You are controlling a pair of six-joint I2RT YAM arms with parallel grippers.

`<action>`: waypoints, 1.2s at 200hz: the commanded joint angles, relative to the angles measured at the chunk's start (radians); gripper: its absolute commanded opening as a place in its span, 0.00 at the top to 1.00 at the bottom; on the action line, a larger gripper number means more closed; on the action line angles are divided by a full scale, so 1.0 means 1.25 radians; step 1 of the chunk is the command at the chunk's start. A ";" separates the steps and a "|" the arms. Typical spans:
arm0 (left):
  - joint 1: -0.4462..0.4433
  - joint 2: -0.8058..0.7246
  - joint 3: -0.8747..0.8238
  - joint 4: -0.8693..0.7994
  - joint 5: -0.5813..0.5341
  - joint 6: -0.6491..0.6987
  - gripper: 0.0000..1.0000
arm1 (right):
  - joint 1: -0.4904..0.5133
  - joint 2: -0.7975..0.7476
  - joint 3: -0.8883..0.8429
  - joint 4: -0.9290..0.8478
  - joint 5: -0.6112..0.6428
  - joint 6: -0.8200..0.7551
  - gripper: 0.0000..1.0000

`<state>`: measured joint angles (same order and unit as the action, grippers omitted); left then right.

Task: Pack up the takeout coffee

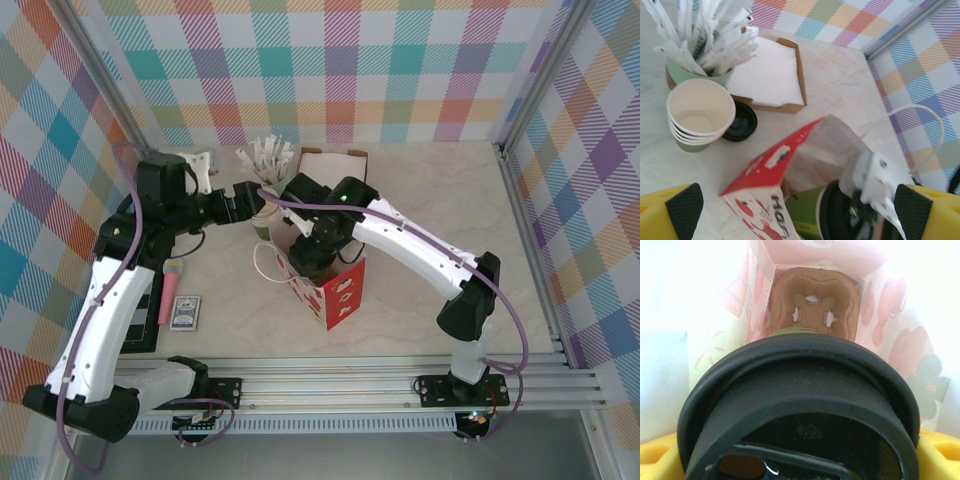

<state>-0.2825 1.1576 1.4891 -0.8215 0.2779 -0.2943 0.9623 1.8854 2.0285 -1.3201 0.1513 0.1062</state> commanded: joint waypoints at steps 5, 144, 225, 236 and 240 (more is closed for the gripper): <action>0.008 0.071 0.049 -0.025 0.000 0.107 0.00 | -0.008 -0.018 -0.012 -0.013 -0.031 -0.083 0.41; -0.056 0.349 0.182 -0.107 0.206 0.445 0.14 | -0.018 0.024 0.083 -0.042 -0.055 0.061 0.41; -0.076 0.374 0.161 -0.099 0.146 0.479 0.34 | -0.018 0.072 0.152 -0.137 -0.055 0.169 0.41; -0.081 0.372 0.153 -0.096 0.149 0.488 0.37 | -0.019 0.076 0.157 -0.141 -0.046 0.178 0.41; -0.082 0.370 0.150 -0.096 0.149 0.491 0.38 | -0.019 0.078 0.160 -0.145 -0.040 0.182 0.41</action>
<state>-0.3622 1.6241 1.6955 -0.9405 0.4278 0.2771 0.9428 1.9614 2.1891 -1.4364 0.0952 0.2592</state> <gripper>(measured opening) 0.642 0.810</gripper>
